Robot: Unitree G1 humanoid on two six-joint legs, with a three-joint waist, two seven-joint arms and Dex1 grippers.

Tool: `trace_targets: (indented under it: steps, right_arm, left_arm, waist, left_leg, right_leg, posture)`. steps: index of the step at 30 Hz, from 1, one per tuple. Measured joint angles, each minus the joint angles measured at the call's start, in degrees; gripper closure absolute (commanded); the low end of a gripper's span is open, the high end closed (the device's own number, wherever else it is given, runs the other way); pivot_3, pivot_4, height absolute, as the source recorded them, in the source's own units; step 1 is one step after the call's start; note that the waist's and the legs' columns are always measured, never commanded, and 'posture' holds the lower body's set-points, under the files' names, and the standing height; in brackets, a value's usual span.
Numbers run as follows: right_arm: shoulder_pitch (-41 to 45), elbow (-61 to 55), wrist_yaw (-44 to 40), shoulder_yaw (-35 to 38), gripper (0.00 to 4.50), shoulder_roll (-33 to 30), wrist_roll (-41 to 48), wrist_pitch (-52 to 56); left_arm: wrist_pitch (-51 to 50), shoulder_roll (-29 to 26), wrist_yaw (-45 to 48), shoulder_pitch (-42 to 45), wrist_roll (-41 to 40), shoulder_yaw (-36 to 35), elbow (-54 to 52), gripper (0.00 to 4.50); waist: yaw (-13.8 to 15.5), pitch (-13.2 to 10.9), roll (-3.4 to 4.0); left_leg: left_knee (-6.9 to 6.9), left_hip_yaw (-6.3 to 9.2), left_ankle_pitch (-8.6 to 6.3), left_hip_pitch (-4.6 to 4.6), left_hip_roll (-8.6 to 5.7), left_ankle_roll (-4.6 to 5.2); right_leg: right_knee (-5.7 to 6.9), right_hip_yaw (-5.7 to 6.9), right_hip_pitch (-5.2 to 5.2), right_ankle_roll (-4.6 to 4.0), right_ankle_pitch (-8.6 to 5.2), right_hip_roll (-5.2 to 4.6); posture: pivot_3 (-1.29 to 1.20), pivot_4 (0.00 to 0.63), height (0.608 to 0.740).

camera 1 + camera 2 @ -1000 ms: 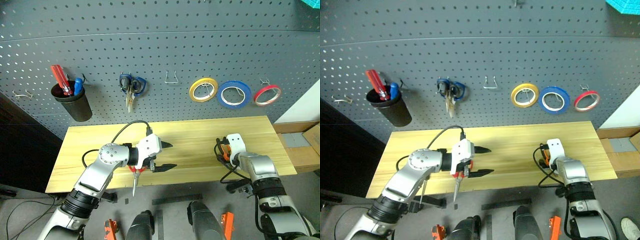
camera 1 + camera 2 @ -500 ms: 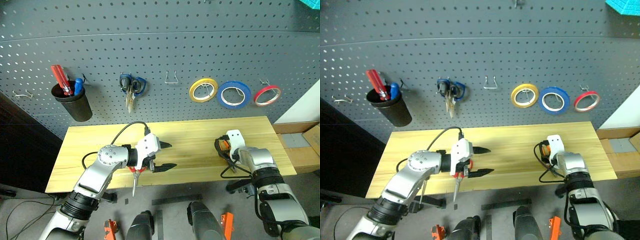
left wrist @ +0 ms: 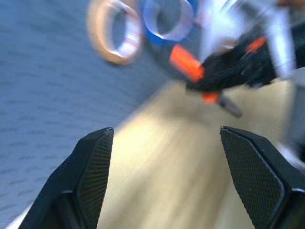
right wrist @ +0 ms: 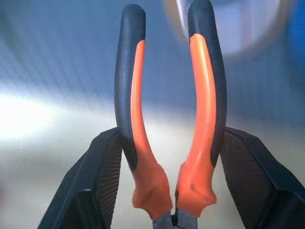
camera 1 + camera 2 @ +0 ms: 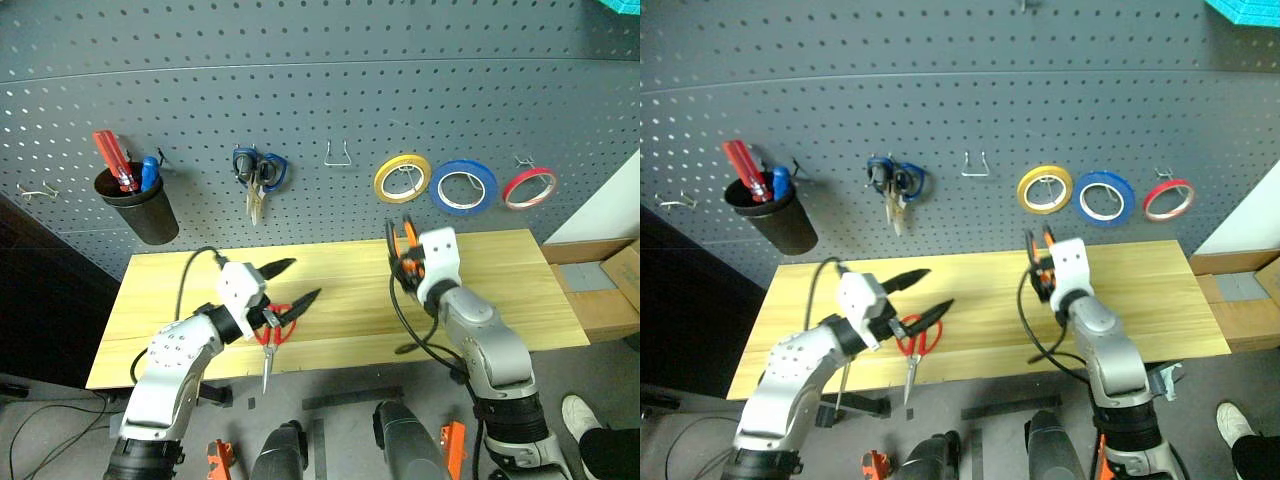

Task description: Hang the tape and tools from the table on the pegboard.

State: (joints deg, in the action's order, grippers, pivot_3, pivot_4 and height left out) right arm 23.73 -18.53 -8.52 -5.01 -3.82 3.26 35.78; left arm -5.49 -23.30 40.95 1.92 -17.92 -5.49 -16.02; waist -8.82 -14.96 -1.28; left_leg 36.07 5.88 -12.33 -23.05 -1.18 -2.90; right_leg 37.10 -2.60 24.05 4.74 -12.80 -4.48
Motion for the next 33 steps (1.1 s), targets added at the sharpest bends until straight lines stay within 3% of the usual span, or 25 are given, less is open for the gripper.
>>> trace_targets:
  steps: [6,14,26,33]
  right_arm:
    - [16.7,7.4,0.1,-1.0,1.68,4.1,0.0,-12.4]
    - [33.8,36.8,0.9,-0.9,1.68,7.9,-2.4,-35.3]
    - [39.5,71.5,6.9,-0.7,1.68,4.2,-9.6,-63.0]
    - [39.5,69.1,5.6,1.5,1.69,5.0,-6.7,-63.4]
  left_arm:
    - [-0.7,0.6,-4.3,-2.2,-0.9,-2.9,-2.1,0.72]
    - [-6.3,0.9,-9.2,5.0,-2.8,-3.5,-4.9,0.72]
    - [-8.3,1.2,-11.6,8.8,-3.0,-0.1,-5.9,0.72]
    - [-8.1,1.5,-11.7,10.1,-3.0,0.6,-5.7,0.72]
  waist:
    - [1.1,0.1,-0.12]
    - [1.2,0.1,-0.17]
    - [3.1,0.1,-0.18]
    - [3.4,0.1,-0.17]
  left_leg:
    - [-0.01,0.13,0.04,0.02,0.12,-0.05]
    - [-0.13,0.12,0.04,0.0,0.2,-0.06]
    - [-0.21,0.09,0.03,-0.01,0.25,-0.07]
    - [-0.17,0.07,0.06,0.0,0.46,-0.11]
  right_leg:
    - [-0.02,0.09,-0.02,-0.21,0.14,0.17]
    - [-0.04,0.11,0.04,-0.51,0.31,0.29]
    - [-0.07,0.1,0.08,-0.59,0.35,0.36]
    - [-0.07,0.1,0.09,-0.66,0.39,0.58]
  posture:
    - [-0.12,0.206,0.74]
    - [-0.05,0.206,0.74]
    - [-0.03,0.216,0.74]
    - [-0.05,0.22,0.74]
